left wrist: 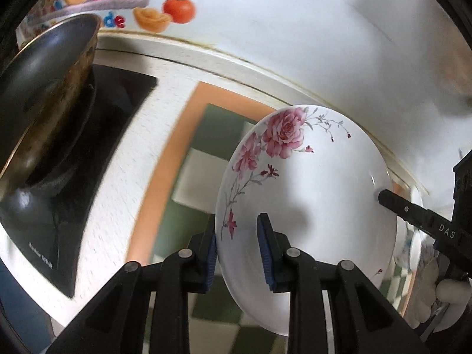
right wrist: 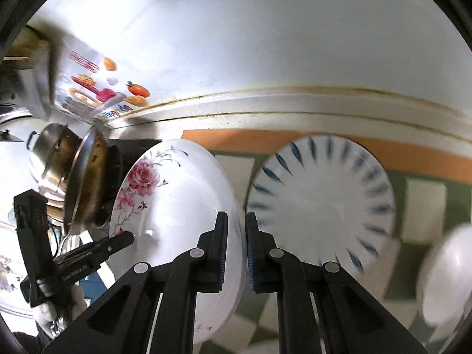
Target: Organize plates and bowls
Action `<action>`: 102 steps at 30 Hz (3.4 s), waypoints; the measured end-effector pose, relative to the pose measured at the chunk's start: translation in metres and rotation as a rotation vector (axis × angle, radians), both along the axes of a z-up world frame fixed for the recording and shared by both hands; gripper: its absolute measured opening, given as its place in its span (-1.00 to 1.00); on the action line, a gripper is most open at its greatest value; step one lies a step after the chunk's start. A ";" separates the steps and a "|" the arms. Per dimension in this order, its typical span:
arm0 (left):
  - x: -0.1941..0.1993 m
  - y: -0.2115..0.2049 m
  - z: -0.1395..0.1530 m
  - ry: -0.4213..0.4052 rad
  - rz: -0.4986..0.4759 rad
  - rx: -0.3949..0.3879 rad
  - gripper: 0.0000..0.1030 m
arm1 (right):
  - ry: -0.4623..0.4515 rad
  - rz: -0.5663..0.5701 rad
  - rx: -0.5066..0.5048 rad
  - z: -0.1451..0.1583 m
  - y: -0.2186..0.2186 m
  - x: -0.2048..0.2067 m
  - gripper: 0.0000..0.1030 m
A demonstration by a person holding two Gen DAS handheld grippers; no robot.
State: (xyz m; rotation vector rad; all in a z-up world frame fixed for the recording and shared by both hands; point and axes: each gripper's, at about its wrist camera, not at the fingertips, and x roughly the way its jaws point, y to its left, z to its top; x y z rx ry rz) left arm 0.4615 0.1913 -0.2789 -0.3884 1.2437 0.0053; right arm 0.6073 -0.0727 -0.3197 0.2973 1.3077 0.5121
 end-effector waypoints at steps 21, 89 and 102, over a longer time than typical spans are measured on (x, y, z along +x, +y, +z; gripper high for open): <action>-0.089 -0.158 -0.044 0.153 -0.316 0.029 -0.55 | 0.095 -0.253 0.008 -0.019 -0.188 -0.186 -0.73; 0.070 -0.092 -0.038 0.141 -0.129 0.074 -0.48 | 0.164 -0.262 -0.015 -0.018 -0.140 -0.028 -0.15; 0.140 -0.092 -0.115 0.270 -0.174 0.008 -0.57 | 0.281 -0.226 -0.157 -0.105 -0.113 0.097 -0.20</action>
